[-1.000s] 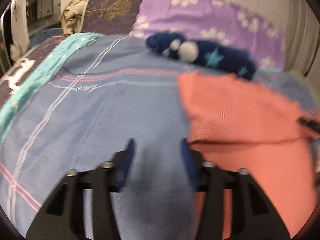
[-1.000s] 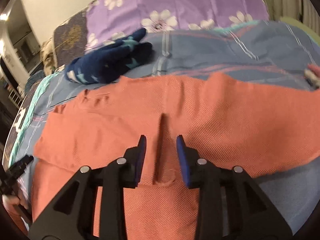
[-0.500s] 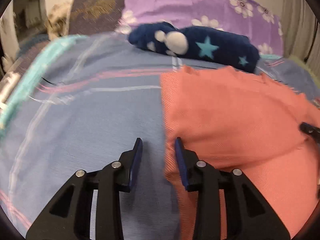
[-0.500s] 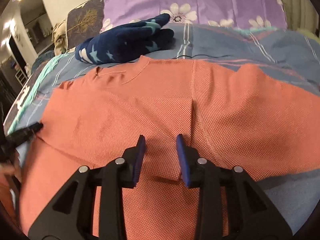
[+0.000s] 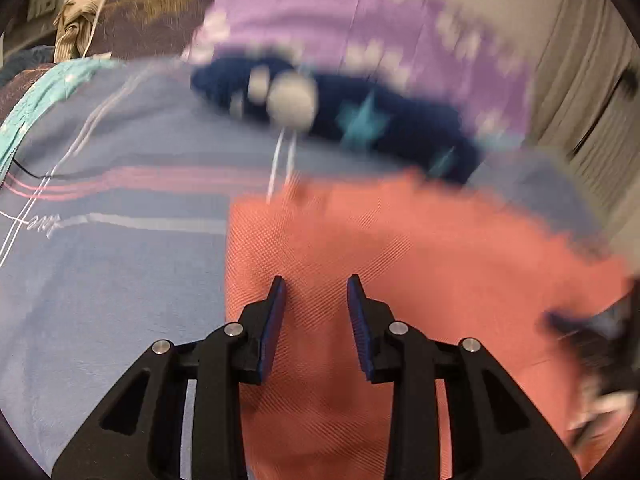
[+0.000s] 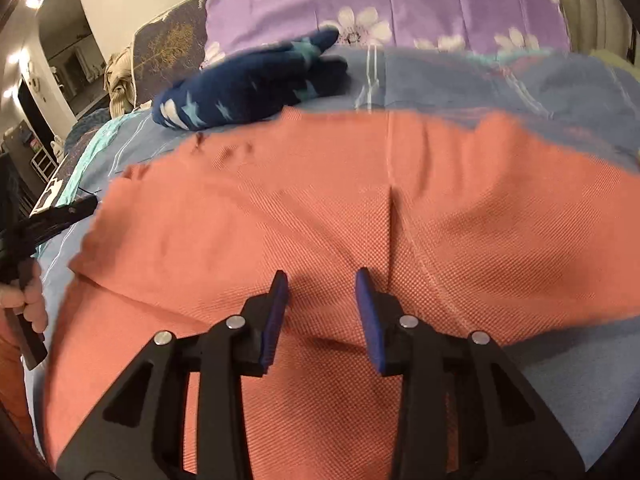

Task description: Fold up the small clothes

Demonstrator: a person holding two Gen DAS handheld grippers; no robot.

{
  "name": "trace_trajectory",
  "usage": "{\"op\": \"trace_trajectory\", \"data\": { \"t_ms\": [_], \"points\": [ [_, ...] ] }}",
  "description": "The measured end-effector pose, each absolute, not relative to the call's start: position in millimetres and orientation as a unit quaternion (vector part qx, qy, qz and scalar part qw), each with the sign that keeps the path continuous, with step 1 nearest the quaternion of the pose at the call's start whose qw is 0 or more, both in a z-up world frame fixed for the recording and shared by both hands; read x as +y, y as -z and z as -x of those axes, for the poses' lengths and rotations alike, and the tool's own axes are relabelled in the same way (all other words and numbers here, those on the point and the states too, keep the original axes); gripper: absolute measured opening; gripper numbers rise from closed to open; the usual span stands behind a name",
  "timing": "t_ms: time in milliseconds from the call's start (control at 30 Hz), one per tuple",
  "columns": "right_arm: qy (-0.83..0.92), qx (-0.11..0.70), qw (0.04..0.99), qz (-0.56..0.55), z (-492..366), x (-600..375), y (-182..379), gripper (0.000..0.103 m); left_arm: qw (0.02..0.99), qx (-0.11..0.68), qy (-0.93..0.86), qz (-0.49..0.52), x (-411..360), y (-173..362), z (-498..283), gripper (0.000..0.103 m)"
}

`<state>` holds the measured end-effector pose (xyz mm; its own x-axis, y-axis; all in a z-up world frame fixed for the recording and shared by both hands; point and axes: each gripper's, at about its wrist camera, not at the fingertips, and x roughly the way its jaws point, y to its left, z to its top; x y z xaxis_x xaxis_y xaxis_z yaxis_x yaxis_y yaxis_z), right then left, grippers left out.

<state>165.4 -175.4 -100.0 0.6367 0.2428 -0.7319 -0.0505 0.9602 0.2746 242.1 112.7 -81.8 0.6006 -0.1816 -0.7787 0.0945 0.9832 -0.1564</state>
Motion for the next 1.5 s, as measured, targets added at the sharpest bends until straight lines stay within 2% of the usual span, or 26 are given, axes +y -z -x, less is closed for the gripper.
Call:
{"op": "trace_trajectory", "data": {
  "t_ms": [67, 167, 267, 400, 500, 567, 700, 767, 833, 967, 1100, 1133, 1233, 1300, 1500],
  "points": [
    [-0.074, 0.419, 0.9, -0.098, -164.2, -170.3, 99.9, 0.036, 0.899, 0.431, 0.07, 0.031, 105.6, 85.9, -244.7, 0.034],
    [-0.071, 0.419, 0.902, -0.072, -163.7, -161.4, 97.7, 0.042, 0.9, 0.432, 0.058, -0.003, 94.6, 89.7, -244.3, 0.034],
    [-0.06, 0.405, 0.909, -0.077, -152.8, -167.2, 87.5, 0.042, 0.905, 0.421, 0.066, 0.003, 90.6, 78.5, -232.2, 0.034],
    [-0.034, 0.371, 0.923, -0.101, -122.8, -206.8, 67.7, 0.045, 0.918, 0.378, 0.122, -0.013, 69.3, 49.0, -196.2, 0.034],
    [0.033, 0.352, 0.928, -0.116, -102.8, -256.1, 52.2, 0.045, 0.916, 0.365, 0.164, -0.029, 38.1, 40.7, -181.7, 0.038],
    [0.07, 0.33, 0.929, -0.15, -86.7, -296.3, 40.0, 0.045, 0.912, 0.366, 0.181, -0.039, 20.4, 43.8, -179.6, 0.041],
    [0.138, 0.287, 0.918, -0.235, -52.6, -380.2, 18.6, 0.045, 0.899, 0.392, 0.187, -0.062, -8.7, 61.1, -189.1, 0.042],
    [0.168, 0.261, 0.908, -0.283, -36.6, -424.9, 10.3, 0.045, 0.883, 0.427, 0.179, -0.073, -21.8, 85.1, -196.7, 0.043],
    [0.198, 0.258, 0.885, -0.333, -26.4, -467.9, 12.4, 0.045, 0.886, 0.424, 0.167, -0.085, -26.6, 99.0, -197.1, 0.046],
    [0.203, 0.272, 0.848, -0.406, -25.0, -508.0, 35.1, 0.045, 0.887, 0.423, 0.163, -0.09, -30.5, 99.8, -199.5, 0.046],
    [0.201, 0.256, 0.849, -0.416, -32.6, -518.2, 41.6, 0.045, 0.888, 0.422, 0.164, -0.085, -27.3, 97.9, -194.5, 0.046],
    [0.207, 0.25, 0.851, -0.413, -34.8, -519.9, 40.0, 0.044, 0.888, 0.421, 0.164, -0.086, -26.4, 97.2, -194.6, 0.046],
    [0.234, 0.246, 0.848, -0.406, -42.0, -527.3, 36.0, 0.028, 0.889, 0.42, 0.164, -0.084, -25.3, 96.6, -188.6, 0.046],
    [0.234, 0.245, 0.851, -0.402, -46.2, -528.3, 33.6, 0.005, 0.889, 0.42, 0.166, -0.08, -24.2, 95.8, -184.9, 0.046],
    [0.148, 0.232, 0.895, -0.35, -66.2, -471.7, 4.8, 0.003, 0.889, 0.418, 0.173, -0.065, -21.0, 95.8, -186.1, 0.047]
  ]
}}
